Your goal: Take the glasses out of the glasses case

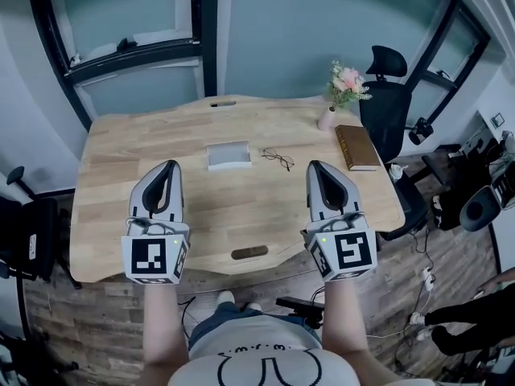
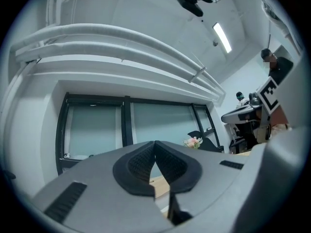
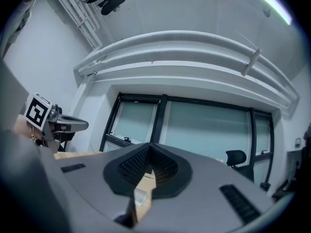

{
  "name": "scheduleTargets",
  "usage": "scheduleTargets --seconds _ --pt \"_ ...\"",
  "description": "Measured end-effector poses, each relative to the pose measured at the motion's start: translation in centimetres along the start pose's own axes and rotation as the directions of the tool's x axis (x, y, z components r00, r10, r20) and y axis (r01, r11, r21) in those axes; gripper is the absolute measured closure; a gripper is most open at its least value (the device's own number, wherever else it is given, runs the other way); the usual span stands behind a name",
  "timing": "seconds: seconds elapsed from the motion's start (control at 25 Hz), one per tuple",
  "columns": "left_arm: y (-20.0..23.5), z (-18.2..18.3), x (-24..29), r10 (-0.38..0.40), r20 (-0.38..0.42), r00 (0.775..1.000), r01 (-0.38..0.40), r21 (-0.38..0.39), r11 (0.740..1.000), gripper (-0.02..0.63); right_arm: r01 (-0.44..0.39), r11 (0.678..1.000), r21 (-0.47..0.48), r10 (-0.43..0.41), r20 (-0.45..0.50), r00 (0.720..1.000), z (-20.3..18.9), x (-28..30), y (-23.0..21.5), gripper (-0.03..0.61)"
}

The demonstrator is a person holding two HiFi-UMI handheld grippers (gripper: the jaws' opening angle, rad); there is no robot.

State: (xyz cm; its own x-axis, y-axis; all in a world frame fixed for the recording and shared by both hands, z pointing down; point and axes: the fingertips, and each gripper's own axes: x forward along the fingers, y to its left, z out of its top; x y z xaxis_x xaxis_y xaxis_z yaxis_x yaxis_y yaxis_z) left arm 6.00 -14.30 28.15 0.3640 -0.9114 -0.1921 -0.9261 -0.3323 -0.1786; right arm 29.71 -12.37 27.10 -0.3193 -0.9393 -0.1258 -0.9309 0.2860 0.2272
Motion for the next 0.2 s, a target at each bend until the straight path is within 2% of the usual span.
scheduleTargets --seconds 0.2 --pt "-0.10 0.27 -0.03 0.004 0.004 1.000 -0.004 0.000 1.000 0.598 -0.005 1.000 -0.008 0.005 0.003 1.000 0.00 0.03 -0.03 0.568"
